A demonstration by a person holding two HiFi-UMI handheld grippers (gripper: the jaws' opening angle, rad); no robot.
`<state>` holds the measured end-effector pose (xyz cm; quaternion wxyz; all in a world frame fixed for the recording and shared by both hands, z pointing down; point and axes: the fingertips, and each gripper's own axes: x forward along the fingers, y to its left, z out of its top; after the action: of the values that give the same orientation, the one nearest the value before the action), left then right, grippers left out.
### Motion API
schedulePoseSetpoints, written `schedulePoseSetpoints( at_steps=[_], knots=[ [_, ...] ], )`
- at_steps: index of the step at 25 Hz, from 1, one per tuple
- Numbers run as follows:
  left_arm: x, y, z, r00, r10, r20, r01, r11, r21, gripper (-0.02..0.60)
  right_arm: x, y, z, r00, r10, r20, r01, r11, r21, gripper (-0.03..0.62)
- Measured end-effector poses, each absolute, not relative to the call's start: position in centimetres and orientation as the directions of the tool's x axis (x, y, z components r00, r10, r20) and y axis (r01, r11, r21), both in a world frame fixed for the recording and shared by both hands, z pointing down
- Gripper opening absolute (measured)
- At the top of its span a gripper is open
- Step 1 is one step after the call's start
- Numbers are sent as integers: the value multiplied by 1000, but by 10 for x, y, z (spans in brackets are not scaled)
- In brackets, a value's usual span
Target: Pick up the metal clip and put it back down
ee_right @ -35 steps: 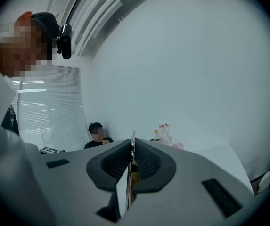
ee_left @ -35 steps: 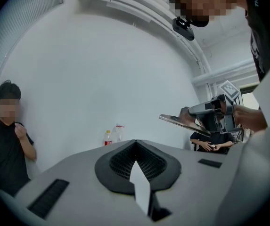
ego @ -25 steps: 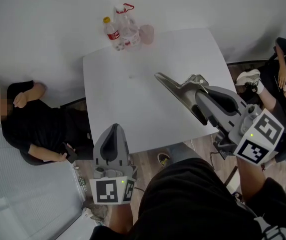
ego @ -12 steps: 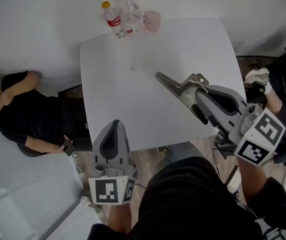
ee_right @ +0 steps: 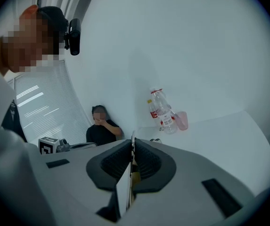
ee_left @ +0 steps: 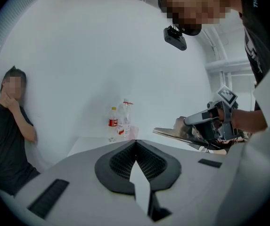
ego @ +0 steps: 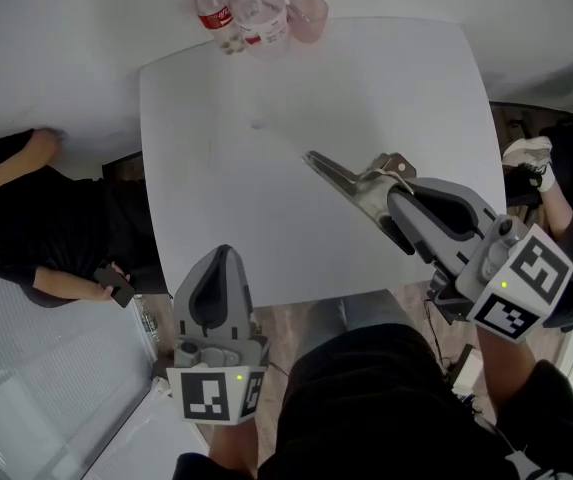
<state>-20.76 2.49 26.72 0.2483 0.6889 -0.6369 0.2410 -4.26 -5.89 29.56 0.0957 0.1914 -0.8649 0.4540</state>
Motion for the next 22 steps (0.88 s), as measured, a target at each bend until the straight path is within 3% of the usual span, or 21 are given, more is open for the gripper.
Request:
schedulePoseSetpoints(
  at_steps=[22],
  knots=[
    [-187, 33, 313, 56, -732, 679, -998, -31, 49, 18, -47, -44, 345, -940, -141, 311, -339, 485, -806, 38]
  ],
)
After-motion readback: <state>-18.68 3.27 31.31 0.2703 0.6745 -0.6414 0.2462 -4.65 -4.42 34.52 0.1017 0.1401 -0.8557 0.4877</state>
